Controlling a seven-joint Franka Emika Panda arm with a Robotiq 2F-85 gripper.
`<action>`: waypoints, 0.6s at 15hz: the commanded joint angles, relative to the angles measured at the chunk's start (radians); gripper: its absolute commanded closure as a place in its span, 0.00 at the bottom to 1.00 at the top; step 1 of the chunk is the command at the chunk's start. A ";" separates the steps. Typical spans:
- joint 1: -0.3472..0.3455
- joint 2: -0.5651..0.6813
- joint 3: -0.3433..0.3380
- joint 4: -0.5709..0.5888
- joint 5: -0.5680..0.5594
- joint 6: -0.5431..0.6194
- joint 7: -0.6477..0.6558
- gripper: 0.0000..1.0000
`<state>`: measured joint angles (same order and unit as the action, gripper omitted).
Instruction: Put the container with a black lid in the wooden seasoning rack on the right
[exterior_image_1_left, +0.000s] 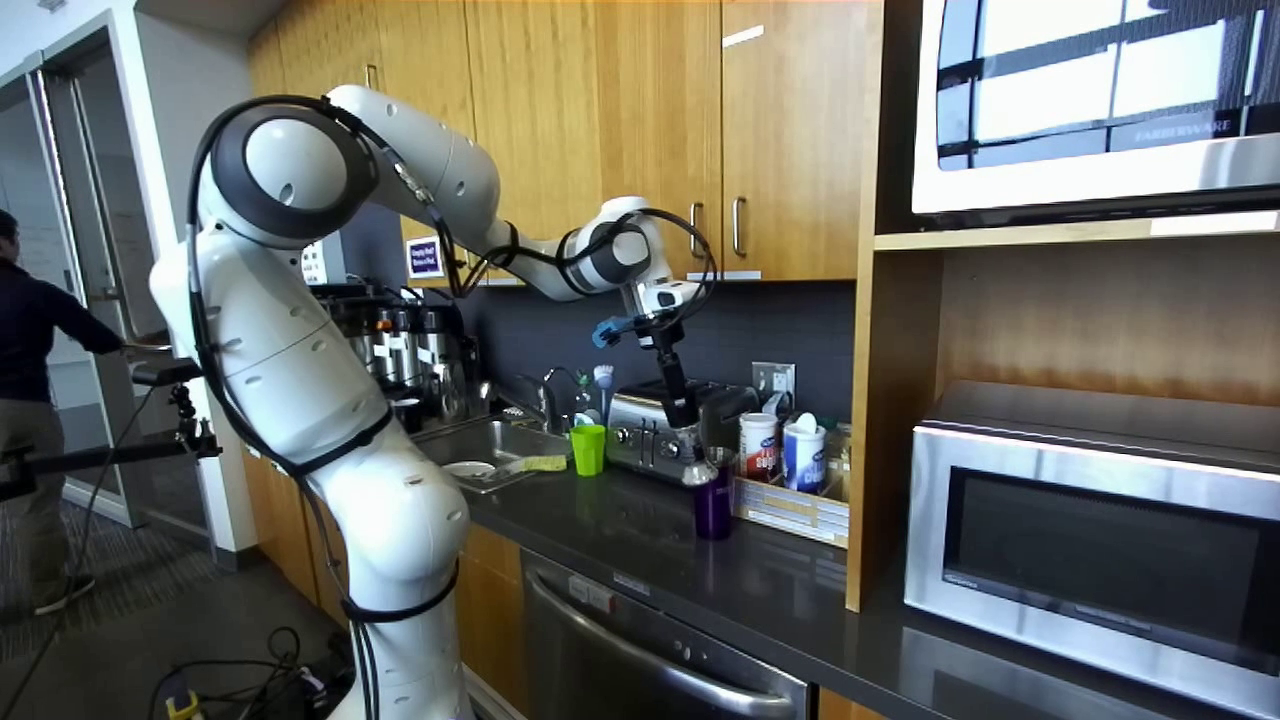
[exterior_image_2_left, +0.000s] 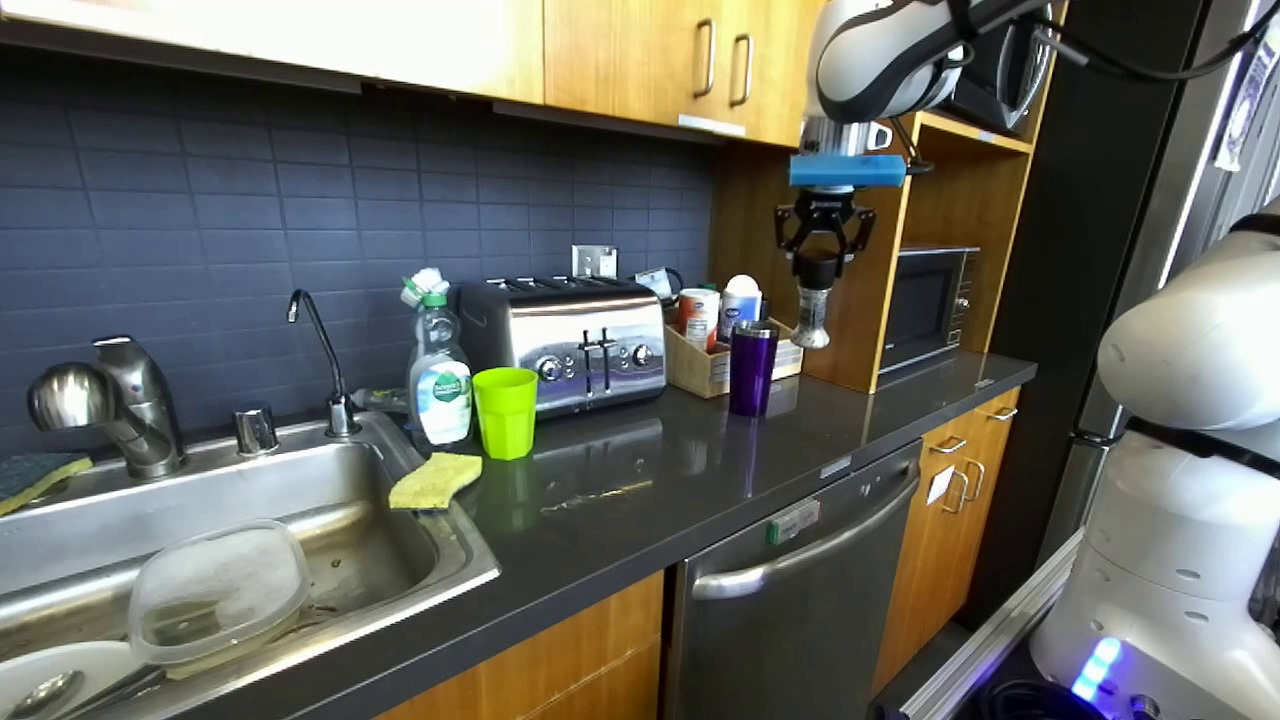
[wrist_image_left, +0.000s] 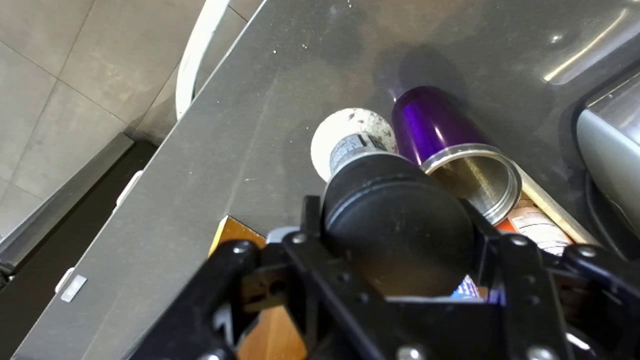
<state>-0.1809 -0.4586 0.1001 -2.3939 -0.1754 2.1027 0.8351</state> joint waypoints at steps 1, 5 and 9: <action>-0.001 0.029 -0.014 0.034 -0.036 0.012 -0.025 0.61; -0.001 0.060 -0.024 0.055 -0.065 0.037 -0.046 0.61; -0.002 0.103 -0.029 0.091 -0.086 0.054 -0.052 0.61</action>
<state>-0.1809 -0.3964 0.0787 -2.3528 -0.2338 2.1485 0.7967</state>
